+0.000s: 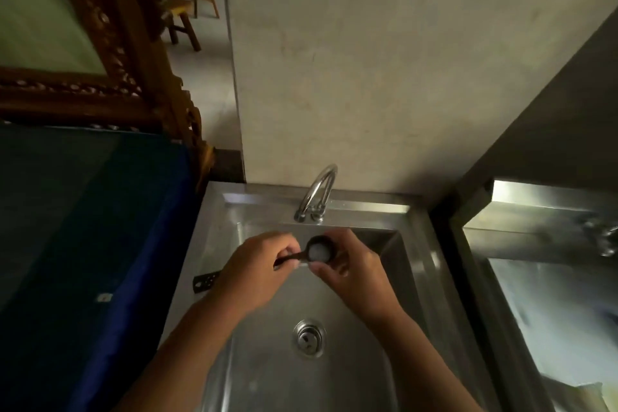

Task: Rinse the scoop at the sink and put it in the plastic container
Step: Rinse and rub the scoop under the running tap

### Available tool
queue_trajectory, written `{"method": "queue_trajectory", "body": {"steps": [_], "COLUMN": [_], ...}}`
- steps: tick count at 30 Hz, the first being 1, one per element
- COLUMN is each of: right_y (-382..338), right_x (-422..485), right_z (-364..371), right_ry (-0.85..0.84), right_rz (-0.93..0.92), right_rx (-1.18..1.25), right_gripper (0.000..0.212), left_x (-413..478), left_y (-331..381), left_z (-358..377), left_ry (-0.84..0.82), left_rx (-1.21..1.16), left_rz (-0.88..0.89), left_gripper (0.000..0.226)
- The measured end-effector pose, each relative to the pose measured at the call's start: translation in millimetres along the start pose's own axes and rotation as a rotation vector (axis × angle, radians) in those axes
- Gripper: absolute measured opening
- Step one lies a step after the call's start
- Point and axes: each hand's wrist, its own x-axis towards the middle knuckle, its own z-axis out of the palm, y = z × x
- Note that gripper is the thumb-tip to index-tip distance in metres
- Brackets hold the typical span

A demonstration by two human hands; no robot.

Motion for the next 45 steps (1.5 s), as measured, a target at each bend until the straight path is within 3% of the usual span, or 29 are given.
{"method": "queue_trajectory", "body": {"steps": [4,7,12,17,22,27,30,37,41,45], "right_y": [37,72,139,191,211,208,204,200,202,201], "right_x": [10,26,83,142,181,197,200,201,207,211], "right_z": [18,34,57,82,103,122,129,133,138,140], "right_ry": [-0.007,-0.028,-0.089,0.045,0.165,0.112,0.163,0.218,0.260,0.290], "right_rz": [0.139,0.261,0.394,0.430,0.357,0.355,0.368,0.410,0.450,0.489], "right_rx": [0.075,0.113,-0.034,-0.015,0.082,0.308,0.375,0.352,0.344,0.383], "right_gripper": [0.049,0.039,0.027,0.065,0.076,0.058,0.051,0.046,0.014,0.014], "left_x": [10,18,31,48,61,73,77,79,81,82], "left_y": [-33,-58,-93,-116,-128,-133,-131,-134,-134,-136], "left_z": [24,41,66,90,107,117,118,116,114,115], "left_ry": [-0.044,-0.079,-0.089,-0.080,-0.058,0.002,0.005,0.002,0.011,0.026], "left_rx": [-0.001,0.009,0.017,0.018,-0.008,-0.031,-0.052,-0.043,-0.040,-0.030], "left_rz": [-0.049,-0.125,-0.213,-0.215,-0.202,-0.207,-0.190,-0.151,-0.129,-0.122], "left_gripper": [0.017,0.012,0.013,0.008,0.010,0.013,0.013,0.012,0.013,0.012]}}
